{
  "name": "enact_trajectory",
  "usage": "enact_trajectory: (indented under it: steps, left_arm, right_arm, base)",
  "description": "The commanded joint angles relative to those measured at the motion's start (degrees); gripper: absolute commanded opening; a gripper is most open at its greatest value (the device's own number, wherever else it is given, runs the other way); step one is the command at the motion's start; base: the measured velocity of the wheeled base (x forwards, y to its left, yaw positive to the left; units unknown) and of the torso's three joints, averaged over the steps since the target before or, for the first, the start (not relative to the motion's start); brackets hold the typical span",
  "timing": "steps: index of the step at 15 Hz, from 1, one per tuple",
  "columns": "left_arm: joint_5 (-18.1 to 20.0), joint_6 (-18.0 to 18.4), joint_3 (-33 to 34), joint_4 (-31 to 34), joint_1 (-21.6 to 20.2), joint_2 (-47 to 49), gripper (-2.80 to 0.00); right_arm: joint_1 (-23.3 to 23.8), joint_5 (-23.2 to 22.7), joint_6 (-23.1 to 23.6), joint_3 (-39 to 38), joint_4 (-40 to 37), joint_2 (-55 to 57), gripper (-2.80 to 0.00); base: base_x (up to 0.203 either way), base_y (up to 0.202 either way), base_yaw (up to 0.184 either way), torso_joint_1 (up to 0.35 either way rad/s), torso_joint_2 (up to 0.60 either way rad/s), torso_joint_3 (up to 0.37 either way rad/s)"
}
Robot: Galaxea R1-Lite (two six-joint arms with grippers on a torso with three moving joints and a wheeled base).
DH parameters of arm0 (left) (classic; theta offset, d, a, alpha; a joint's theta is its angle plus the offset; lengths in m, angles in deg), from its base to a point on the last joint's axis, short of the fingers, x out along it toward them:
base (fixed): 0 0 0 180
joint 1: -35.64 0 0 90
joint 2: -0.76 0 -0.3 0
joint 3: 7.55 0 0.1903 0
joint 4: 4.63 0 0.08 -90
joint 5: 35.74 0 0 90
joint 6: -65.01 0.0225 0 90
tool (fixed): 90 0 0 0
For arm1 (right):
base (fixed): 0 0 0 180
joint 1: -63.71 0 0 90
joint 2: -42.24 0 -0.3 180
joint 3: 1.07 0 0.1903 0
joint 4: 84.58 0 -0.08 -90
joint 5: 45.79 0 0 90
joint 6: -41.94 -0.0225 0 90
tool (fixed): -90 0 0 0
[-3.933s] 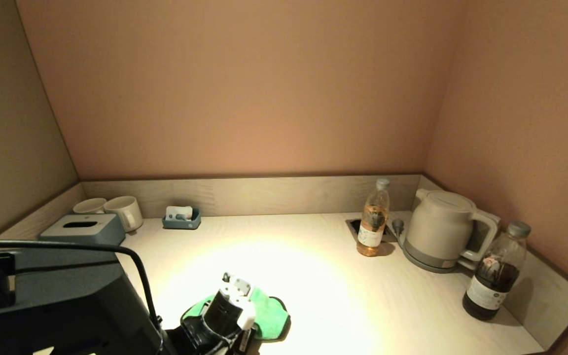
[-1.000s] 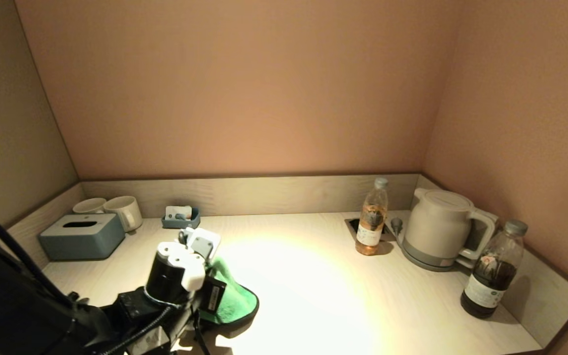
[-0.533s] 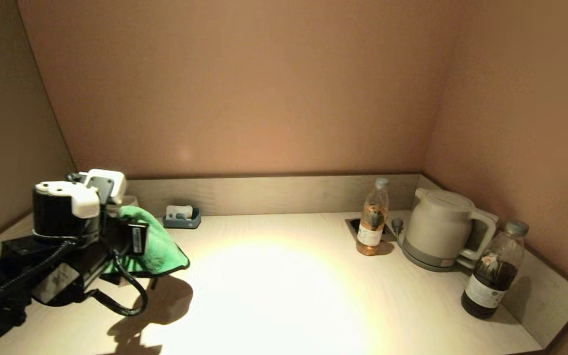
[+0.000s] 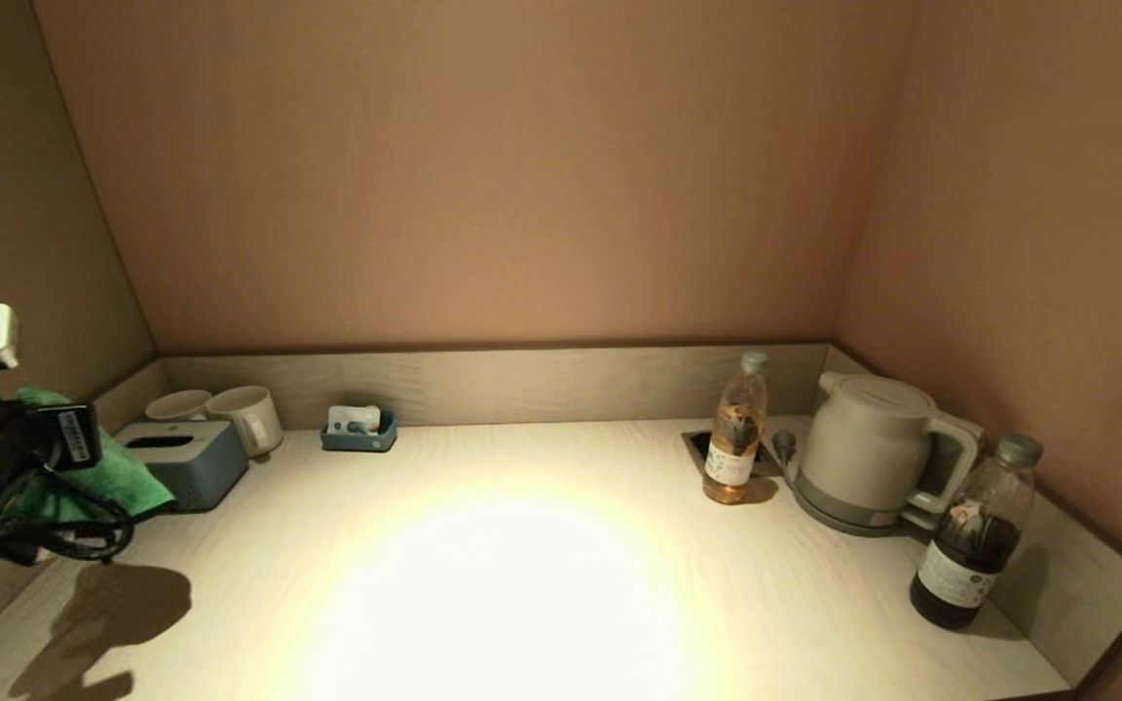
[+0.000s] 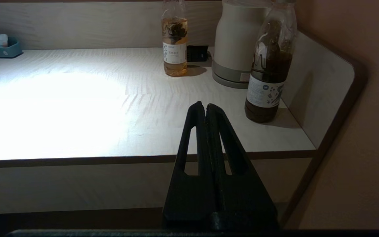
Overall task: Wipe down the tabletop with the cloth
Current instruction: Place the tablecloth
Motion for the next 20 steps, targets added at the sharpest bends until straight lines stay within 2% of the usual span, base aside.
enact_trajectory:
  steps: [1, 5, 11, 14, 17, 20]
  left_arm:
    - [-0.1, 0.0, 0.2, -0.4, -2.7, 0.5, -2.8]
    - [-0.1, -0.8, 0.6, -1.0, -8.5, 5.6, -2.8]
    - [-0.4, -1.6, 0.6, -0.9, -9.3, 7.9, -2.8]
    - [-0.6, -3.6, 0.6, -1.0, -9.3, 10.3, -2.8]
    - [-0.7, -7.3, 1.3, -1.0, -9.3, 13.2, -2.8]
    - [-0.8, -7.8, 1.3, -1.0, -9.6, 14.2, -2.8]
  right_arm:
    - [0.0, 0.0, 0.0, 0.0, 0.0, 0.1, -2.8]
    - [0.0, 0.0, 0.0, 0.0, 0.0, 0.1, -2.8]
    - [0.0, 0.0, 0.0, 0.0, 0.0, 0.1, -2.8]
    - [0.0, 0.0, 0.0, 0.0, 0.0, 0.1, -2.8]
    - [0.0, 0.0, 0.0, 0.0, 0.0, 0.1, -2.8]
    - [0.0, 0.0, 0.0, 0.0, 0.0, 0.1, -2.8]
  base:
    - [0.0, 0.0, 0.0, 0.0, 0.0, 0.0]
    - [0.0, 0.0, 0.0, 0.0, 0.0, 0.0]
    - [0.0, 0.0, 0.0, 0.0, 0.0, 0.0]
    - [0.0, 0.0, 0.0, 0.0, 0.0, 0.0]
    - [0.0, 0.0, 0.0, 0.0, 0.0, 0.0]
    - [0.0, 0.0, 0.0, 0.0, 0.0, 0.0]
